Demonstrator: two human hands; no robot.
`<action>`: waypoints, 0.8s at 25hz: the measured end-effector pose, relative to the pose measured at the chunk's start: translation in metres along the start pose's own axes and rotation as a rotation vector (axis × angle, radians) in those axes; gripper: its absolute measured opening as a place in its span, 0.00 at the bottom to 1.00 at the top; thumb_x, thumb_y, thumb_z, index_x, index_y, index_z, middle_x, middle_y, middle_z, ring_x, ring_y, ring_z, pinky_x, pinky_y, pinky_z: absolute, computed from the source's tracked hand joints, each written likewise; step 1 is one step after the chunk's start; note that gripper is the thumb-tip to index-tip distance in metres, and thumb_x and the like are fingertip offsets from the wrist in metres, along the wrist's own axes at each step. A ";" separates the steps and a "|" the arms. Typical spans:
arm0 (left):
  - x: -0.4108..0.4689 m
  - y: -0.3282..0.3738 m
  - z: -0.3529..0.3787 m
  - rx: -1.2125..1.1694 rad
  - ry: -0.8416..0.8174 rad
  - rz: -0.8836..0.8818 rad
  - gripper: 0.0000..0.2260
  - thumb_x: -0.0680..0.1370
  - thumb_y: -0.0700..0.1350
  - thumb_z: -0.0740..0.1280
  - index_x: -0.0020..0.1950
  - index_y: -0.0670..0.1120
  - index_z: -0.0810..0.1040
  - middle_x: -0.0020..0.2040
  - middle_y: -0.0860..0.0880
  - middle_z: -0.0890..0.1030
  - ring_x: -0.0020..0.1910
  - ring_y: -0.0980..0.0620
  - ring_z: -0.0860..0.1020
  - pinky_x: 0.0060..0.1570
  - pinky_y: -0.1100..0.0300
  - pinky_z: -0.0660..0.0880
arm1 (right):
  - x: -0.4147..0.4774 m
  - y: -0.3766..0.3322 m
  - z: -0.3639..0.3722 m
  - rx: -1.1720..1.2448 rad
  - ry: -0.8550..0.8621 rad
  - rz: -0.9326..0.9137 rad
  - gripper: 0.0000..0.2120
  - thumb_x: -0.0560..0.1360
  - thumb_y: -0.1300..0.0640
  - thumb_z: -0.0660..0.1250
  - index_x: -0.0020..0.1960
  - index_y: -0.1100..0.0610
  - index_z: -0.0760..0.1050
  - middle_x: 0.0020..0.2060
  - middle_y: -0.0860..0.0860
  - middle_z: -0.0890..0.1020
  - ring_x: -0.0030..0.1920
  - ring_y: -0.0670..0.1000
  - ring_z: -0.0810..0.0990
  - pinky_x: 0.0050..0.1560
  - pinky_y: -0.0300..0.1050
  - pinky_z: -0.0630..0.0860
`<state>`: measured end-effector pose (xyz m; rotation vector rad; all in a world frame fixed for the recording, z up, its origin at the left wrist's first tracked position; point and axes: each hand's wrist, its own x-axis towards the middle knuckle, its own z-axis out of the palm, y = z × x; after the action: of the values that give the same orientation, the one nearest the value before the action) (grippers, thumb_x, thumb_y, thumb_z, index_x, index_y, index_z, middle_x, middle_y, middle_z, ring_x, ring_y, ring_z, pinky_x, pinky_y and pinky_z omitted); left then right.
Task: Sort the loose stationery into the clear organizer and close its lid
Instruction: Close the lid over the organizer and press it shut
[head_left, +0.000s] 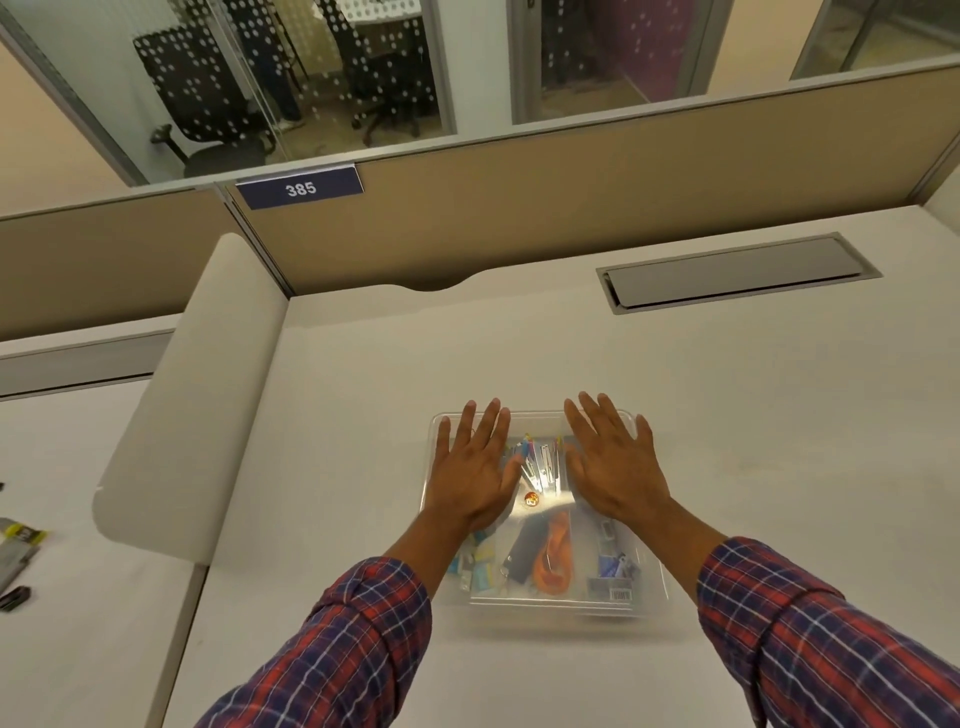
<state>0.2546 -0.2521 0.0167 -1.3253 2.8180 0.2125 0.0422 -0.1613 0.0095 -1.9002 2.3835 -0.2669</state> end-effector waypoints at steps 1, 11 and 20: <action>0.000 -0.001 -0.003 -0.014 -0.010 0.011 0.34 0.81 0.67 0.36 0.85 0.53 0.43 0.85 0.53 0.41 0.83 0.48 0.38 0.80 0.41 0.39 | -0.001 -0.001 -0.002 0.009 0.032 0.015 0.31 0.82 0.39 0.48 0.81 0.51 0.55 0.81 0.54 0.58 0.80 0.58 0.57 0.74 0.69 0.59; -0.053 -0.046 -0.018 -0.632 0.198 -0.543 0.15 0.85 0.52 0.60 0.61 0.46 0.82 0.59 0.44 0.84 0.62 0.42 0.80 0.58 0.54 0.77 | -0.051 0.015 -0.012 0.484 0.094 0.600 0.19 0.82 0.47 0.58 0.67 0.58 0.70 0.60 0.60 0.79 0.57 0.61 0.79 0.56 0.57 0.77; -0.074 -0.050 -0.015 -0.863 0.220 -0.697 0.19 0.82 0.51 0.66 0.32 0.47 0.70 0.30 0.51 0.74 0.30 0.53 0.72 0.31 0.58 0.67 | -0.099 0.010 -0.004 0.689 0.153 0.715 0.13 0.81 0.50 0.62 0.40 0.55 0.73 0.36 0.51 0.80 0.38 0.53 0.79 0.43 0.52 0.78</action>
<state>0.3407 -0.2290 0.0315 -2.4877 2.2168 1.4126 0.0546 -0.0627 0.0074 -0.7139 2.4119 -1.0130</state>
